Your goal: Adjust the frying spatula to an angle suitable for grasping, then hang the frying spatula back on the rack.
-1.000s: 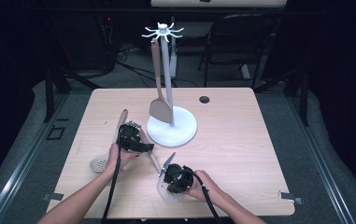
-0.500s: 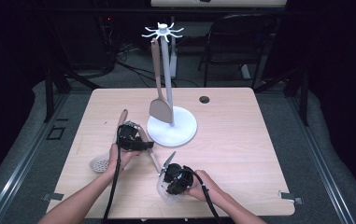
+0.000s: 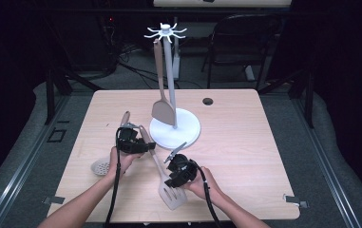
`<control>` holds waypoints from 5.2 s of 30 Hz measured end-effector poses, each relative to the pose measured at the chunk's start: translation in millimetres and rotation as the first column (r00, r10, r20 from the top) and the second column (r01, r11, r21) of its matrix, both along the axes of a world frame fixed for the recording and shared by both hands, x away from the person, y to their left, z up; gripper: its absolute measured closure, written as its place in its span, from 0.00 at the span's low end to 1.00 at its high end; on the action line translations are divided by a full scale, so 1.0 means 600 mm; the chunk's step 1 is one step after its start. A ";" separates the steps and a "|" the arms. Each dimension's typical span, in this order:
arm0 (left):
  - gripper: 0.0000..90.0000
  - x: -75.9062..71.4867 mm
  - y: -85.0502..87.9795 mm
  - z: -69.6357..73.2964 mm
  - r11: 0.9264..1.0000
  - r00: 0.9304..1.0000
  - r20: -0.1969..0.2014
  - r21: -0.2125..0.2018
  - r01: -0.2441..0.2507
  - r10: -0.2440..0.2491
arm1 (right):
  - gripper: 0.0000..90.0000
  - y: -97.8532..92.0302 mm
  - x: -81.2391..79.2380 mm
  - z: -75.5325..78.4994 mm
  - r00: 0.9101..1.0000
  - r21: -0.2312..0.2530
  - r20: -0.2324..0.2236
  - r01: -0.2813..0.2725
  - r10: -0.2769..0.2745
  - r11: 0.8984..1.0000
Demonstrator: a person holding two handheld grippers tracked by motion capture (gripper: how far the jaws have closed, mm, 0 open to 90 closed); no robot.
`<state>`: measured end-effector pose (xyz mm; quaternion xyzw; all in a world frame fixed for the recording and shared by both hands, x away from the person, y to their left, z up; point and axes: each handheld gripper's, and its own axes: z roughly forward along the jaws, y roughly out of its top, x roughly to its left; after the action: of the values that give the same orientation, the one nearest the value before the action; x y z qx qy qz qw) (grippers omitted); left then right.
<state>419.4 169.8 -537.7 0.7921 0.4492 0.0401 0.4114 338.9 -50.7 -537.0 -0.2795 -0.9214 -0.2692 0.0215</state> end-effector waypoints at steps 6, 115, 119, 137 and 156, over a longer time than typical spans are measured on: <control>0.56 -0.008 0.001 0.009 1.000 1.000 0.022 -0.022 0.003 -0.003 | 0.69 0.021 0.023 -0.002 0.998 0.028 0.024 0.052 -0.052 0.998; 0.83 -0.041 -0.010 0.047 0.944 0.992 0.053 -0.303 0.128 -0.117 | 0.00 -0.177 0.055 0.035 0.951 -0.019 0.144 0.281 -0.275 0.960; 0.84 -0.041 -0.008 0.053 0.930 0.990 0.050 -0.340 0.138 -0.128 | 0.00 -0.175 0.055 0.034 0.955 -0.025 0.133 0.271 -0.266 0.962; 0.86 -0.047 -0.008 0.090 0.936 0.980 0.144 -0.304 0.177 -0.139 | 0.00 -0.168 0.057 0.027 0.962 -0.053 0.123 0.251 -0.243 0.967; 0.86 -0.036 -0.005 0.108 0.942 0.973 0.195 -0.285 0.179 -0.125 | 0.00 -0.163 0.059 0.020 0.967 -0.087 0.118 0.235 -0.225 0.968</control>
<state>397.6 167.1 -473.0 0.7460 0.3496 0.0084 0.5667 374.0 -148.6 -525.0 -0.3705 -0.8949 -0.2379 -0.0733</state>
